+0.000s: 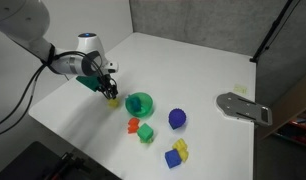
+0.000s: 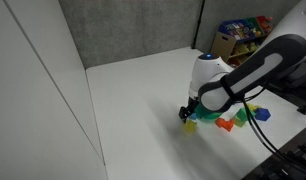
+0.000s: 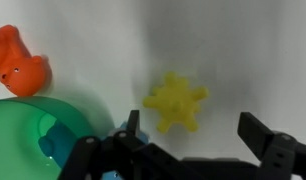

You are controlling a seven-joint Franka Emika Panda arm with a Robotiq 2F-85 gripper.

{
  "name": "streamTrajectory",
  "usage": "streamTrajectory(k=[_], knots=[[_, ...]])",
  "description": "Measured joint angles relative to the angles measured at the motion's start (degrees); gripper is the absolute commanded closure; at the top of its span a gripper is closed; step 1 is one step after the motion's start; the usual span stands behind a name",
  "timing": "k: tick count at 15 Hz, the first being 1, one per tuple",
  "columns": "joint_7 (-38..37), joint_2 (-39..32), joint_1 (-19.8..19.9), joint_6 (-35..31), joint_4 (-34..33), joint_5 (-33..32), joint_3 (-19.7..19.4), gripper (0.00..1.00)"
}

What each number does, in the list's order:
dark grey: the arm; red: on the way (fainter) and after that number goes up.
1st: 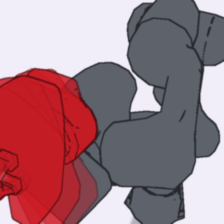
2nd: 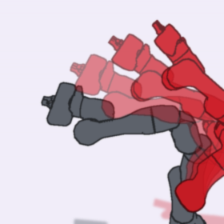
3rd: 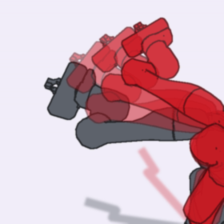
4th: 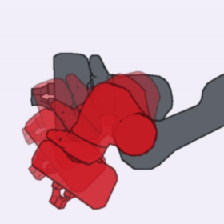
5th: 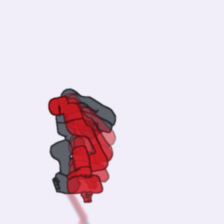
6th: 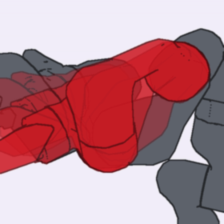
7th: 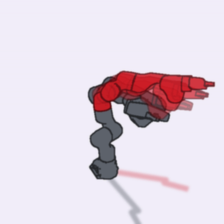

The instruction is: Put the yellow objects in the bowl

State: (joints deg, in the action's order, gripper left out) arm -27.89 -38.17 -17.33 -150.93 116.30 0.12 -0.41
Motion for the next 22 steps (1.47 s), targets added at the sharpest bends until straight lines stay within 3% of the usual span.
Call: streamTrajectory(k=[1, 2, 4, 11, 15, 22], knots=[[-0.1, -1.1, -0.5, 0.0, -0.9, 0.0, -0.4, 0.03], [-0.2, -2.1, -0.9, 0.0, -1.7, 0.0, -0.8, 0.27], [-0.2, -3.8, -1.4, 0.0, -3.1, 0.0, -1.3, 0.32], [-0.2, -6.3, -1.5, 0.2, -5.3, 0.0, -2.0, 0.88], [-0.2, -5.9, -1.5, 1.1, -5.8, 0.0, -2.0, 1.0], [-0.2, -2.3, -1.4, 4.5, -6.1, 0.9, -1.3, 0.96]])
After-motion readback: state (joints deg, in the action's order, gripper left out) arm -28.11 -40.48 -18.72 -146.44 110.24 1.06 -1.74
